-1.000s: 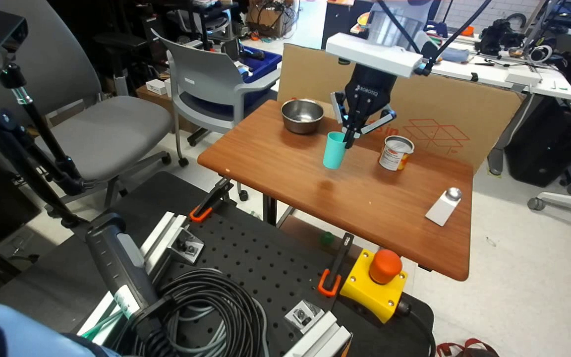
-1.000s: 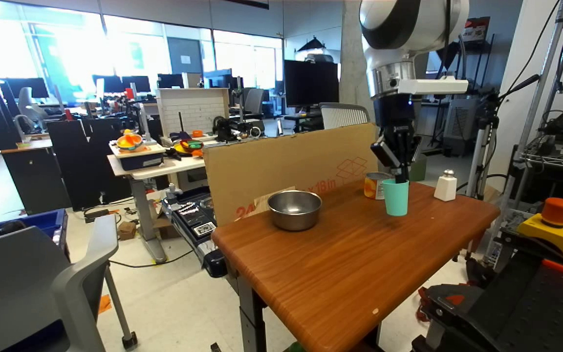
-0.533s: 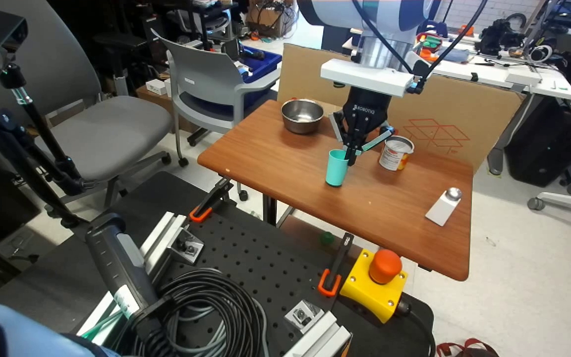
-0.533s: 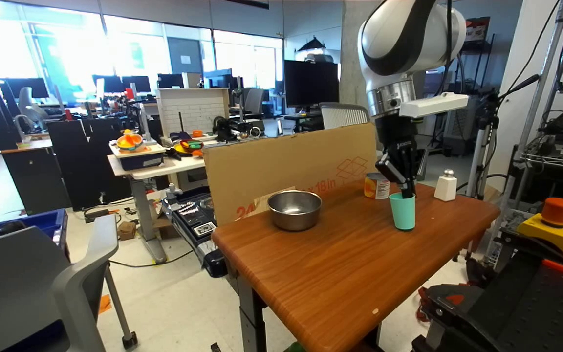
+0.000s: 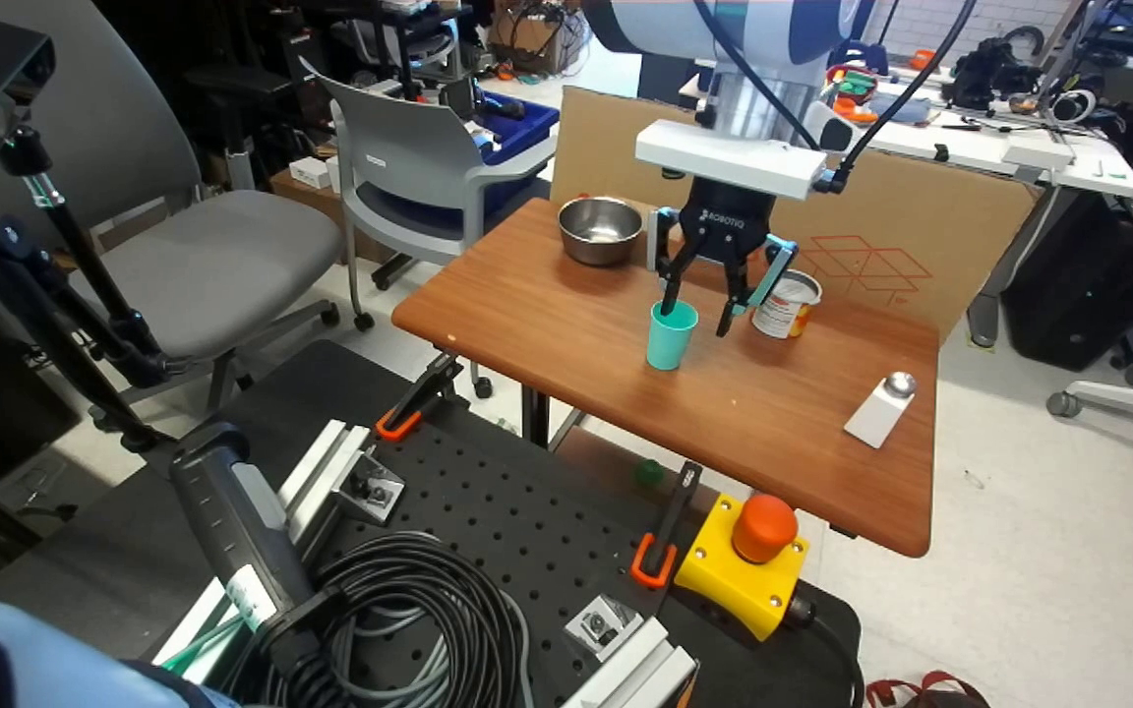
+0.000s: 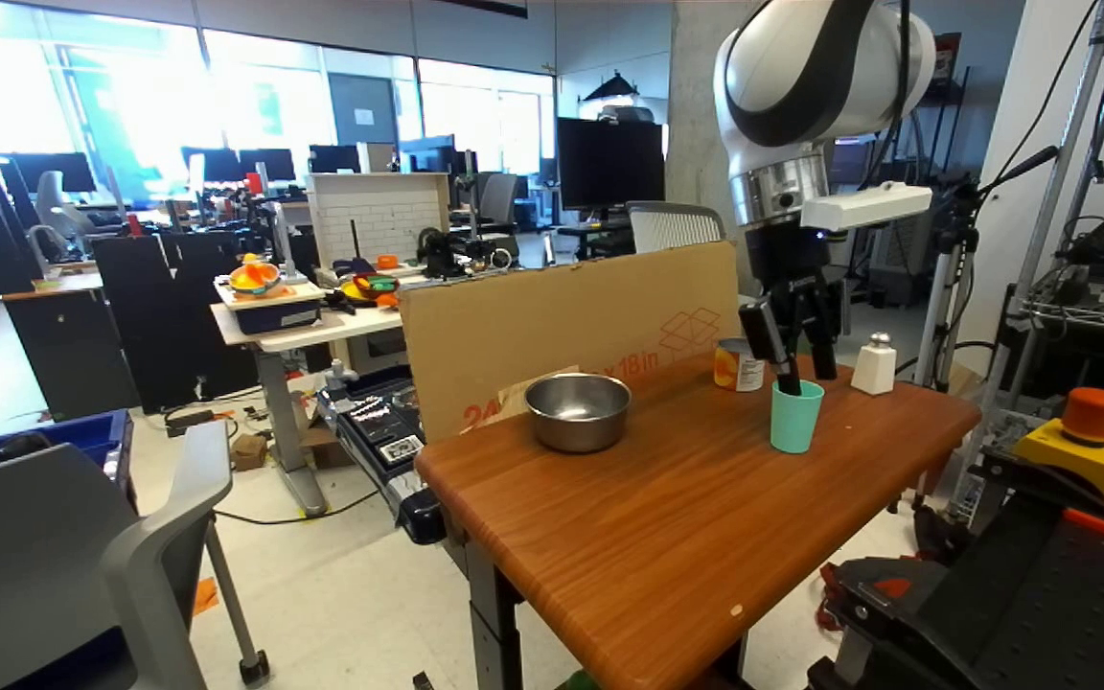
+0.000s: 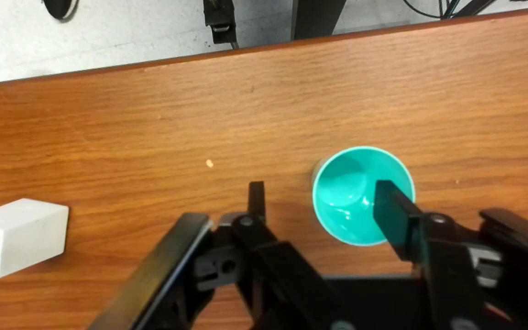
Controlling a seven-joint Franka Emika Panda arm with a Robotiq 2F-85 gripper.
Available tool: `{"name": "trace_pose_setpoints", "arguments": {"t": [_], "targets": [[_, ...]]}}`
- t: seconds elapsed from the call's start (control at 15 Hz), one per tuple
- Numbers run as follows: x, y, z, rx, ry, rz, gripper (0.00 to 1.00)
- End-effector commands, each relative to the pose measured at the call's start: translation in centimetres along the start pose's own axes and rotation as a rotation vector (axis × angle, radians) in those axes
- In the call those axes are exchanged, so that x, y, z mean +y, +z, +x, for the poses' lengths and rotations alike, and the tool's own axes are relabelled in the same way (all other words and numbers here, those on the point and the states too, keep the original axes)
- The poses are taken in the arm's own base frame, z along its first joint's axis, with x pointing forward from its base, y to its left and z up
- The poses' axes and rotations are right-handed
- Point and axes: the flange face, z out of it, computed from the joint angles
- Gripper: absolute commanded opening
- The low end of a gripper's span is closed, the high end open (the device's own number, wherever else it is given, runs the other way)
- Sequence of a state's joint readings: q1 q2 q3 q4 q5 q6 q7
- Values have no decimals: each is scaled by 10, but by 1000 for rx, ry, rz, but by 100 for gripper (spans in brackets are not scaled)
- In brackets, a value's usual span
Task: Pick up the blue cup from the pot and put it on the table
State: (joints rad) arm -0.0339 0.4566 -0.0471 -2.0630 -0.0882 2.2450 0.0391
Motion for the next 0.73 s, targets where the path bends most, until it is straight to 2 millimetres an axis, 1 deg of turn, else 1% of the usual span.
{"name": "trace_pose_setpoints", "arguments": {"t": [0.0,0.07,0.2,0.27,0.33,0.4,0.47,0.67], "targets": [[12,-56,-40,128,-51,6,95],[15,-72,-47,157,-54,6,99],[23,-104,-58,190,-48,-50,100],[16,-82,-36,151,-39,-14,98],[19,-97,-43,176,-42,-28,100],[22,-106,-49,191,-41,-32,100],[22,-110,-53,196,-40,-32,100],[22,-105,-55,187,-42,-33,100]]}}
